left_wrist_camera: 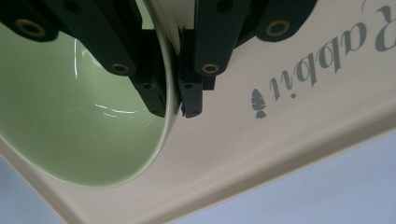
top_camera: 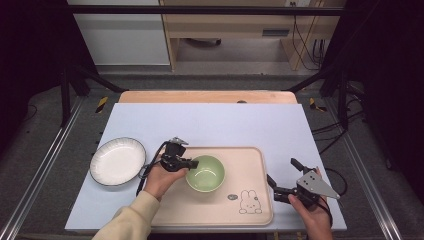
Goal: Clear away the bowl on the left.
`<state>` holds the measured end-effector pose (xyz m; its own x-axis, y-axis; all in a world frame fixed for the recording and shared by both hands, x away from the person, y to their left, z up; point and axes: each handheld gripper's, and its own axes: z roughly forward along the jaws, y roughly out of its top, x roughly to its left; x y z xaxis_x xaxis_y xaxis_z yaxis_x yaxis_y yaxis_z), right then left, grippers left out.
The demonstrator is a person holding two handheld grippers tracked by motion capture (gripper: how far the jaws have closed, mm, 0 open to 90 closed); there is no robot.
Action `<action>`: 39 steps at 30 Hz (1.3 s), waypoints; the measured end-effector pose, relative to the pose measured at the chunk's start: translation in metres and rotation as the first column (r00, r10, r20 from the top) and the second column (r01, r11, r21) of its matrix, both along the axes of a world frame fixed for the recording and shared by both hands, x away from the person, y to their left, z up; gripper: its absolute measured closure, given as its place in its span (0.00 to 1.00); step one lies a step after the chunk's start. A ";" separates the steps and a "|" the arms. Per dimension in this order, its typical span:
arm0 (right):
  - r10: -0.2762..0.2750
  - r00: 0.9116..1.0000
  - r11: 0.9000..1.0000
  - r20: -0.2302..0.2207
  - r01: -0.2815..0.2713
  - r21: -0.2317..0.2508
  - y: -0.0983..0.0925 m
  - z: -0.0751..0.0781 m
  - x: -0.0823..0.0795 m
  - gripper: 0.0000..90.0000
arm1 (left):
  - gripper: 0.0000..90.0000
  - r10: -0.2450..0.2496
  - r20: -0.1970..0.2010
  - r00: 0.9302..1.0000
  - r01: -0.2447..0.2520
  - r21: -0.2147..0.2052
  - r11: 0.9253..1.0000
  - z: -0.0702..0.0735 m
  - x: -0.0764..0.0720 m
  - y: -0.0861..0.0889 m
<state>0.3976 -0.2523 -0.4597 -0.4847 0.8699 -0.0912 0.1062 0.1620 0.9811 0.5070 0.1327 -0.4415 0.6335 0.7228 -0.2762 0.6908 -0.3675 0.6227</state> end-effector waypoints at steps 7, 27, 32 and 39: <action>0.000 1.000 1.000 -0.002 0.000 0.000 0.000 0.000 0.000 0.05 | 0.92 -0.002 0.000 1.000 0.002 0.000 1.000 0.000 0.000 0.000; 0.002 1.000 1.000 -0.004 -0.002 -0.003 0.000 0.000 0.000 0.05 | 0.92 -0.016 0.028 0.999 0.016 0.010 1.000 -0.001 -0.001 0.000; 0.001 1.000 1.000 -0.006 -0.001 -0.004 0.000 -0.001 0.000 0.05 | 0.91 -0.015 0.030 0.999 0.015 -0.002 1.000 -0.001 -0.002 0.001; 0.004 1.000 1.000 -0.006 -0.004 -0.005 0.001 -0.001 0.001 0.05 | 0.86 -0.007 0.051 0.999 0.007 -0.017 1.000 0.002 -0.002 0.004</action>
